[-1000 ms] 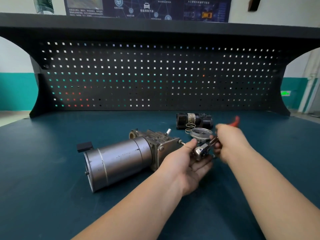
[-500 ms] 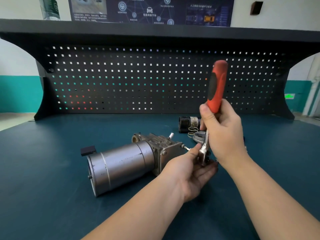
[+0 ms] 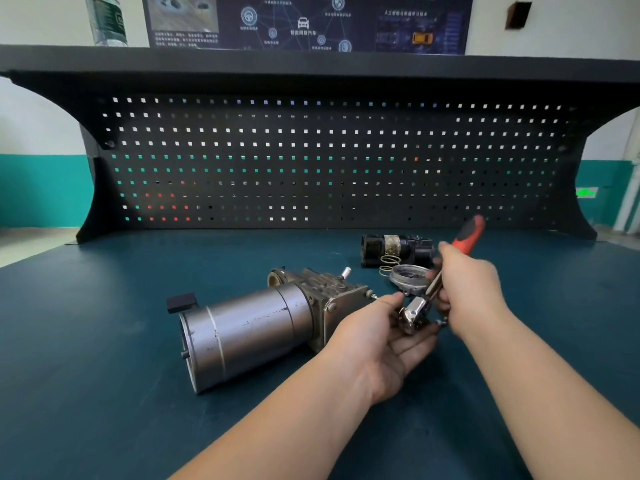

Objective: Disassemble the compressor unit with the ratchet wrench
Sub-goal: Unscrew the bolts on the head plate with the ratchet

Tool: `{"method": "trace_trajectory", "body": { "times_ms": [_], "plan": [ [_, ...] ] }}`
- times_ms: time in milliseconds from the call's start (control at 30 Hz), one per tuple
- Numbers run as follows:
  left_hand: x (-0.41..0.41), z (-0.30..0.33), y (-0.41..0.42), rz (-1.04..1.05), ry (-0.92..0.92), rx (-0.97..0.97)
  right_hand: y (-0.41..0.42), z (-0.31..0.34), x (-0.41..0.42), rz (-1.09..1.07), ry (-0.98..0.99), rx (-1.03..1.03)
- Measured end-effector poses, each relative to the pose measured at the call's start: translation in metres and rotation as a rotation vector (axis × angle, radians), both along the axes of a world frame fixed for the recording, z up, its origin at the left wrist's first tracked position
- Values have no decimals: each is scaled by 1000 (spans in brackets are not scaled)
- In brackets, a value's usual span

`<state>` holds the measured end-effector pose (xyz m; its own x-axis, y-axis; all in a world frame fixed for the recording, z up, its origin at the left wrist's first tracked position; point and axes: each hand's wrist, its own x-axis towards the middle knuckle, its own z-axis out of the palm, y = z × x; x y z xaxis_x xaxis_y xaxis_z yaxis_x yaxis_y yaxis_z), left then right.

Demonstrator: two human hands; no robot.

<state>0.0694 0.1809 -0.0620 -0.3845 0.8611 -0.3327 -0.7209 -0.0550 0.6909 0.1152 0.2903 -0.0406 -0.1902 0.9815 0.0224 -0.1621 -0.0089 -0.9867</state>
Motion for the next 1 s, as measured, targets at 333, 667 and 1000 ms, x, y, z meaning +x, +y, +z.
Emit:
{"method": "trace_trajectory", "body": {
  "times_ms": [333, 667, 1000],
  "plan": [
    [4, 5, -6, -4, -62, 35, -22, 13, 4, 34, 86, 479],
    [1, 3, -4, -13, -70, 28, -30, 15, 5, 62, 79, 653],
    [0, 2, -5, -30, -66, 42, -43, 14, 5, 245, 116, 887]
  ]
}}
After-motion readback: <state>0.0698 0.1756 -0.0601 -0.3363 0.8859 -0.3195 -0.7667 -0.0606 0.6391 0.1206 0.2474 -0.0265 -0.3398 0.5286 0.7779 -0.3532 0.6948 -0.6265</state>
